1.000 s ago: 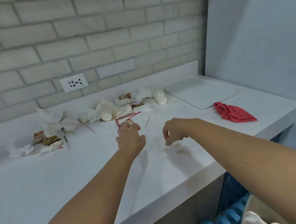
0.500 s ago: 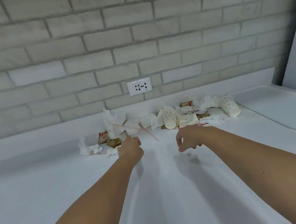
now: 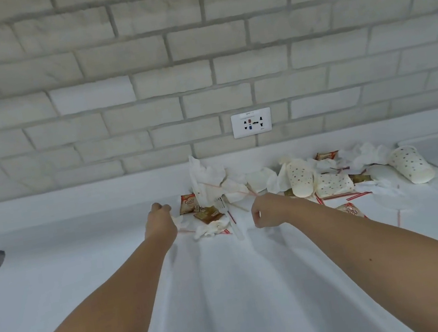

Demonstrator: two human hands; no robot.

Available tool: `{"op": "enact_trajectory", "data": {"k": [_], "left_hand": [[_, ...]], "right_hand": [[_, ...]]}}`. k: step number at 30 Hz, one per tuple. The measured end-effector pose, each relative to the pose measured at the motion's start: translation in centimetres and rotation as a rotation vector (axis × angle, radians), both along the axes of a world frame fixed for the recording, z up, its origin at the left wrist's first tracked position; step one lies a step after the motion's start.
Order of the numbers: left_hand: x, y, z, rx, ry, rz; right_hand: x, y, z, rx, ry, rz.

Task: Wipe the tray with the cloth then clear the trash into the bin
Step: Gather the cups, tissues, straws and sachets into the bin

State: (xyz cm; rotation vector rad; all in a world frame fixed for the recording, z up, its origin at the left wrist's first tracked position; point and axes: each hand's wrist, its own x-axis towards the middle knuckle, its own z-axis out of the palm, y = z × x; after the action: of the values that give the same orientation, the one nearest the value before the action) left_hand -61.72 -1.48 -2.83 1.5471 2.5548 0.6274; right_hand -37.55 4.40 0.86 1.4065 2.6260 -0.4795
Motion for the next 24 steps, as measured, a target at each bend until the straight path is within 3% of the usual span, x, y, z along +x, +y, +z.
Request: {"op": "enact_trajectory", "data": {"k": [5, 9, 11, 14, 16, 18, 21, 24], "left_hand": [[-2.2, 0.5, -1.1, -0.183, 0.275, 0.010], [-2.9, 1.2, -2.1, -0.191, 0.297, -0.061], [-2.5, 1.5, -2.5, -0.082, 0.264, -0.123], [-0.3, 1.8, -2.0, 0.135, 0.013, -0.189], [1.4, 2.3, -1.7, 0.164, -0.116, -0.238], [2.7, 3.1, -2.2, 0.121, -0.136, -0.309], [3.9, 3.6, -3.4, -0.123, -0.099, -0.373], [4.0, 3.4, -4.1, -0.196, -0.028, -0.397]], "right_hand": [[-2.6, 2.1, -2.0, 0.031, 0.058, -0.020], [-3.8, 2.8, -3.2, 0.029, 0.098, -0.017], [-4.1, 2.8, -3.4, 0.026, 0.121, -0.028], [-4.8, 3.3, -3.8, 0.034, 0.147, -0.070], [-5.3, 3.6, -4.2, 0.048, 0.154, -0.106], [-6.0, 4.0, -4.8, 0.039, 0.177, -0.142], [-6.8, 4.4, -5.6, -0.004, 0.214, -0.217], [-7.4, 4.7, -6.0, 0.010, 0.224, -0.237]]}}
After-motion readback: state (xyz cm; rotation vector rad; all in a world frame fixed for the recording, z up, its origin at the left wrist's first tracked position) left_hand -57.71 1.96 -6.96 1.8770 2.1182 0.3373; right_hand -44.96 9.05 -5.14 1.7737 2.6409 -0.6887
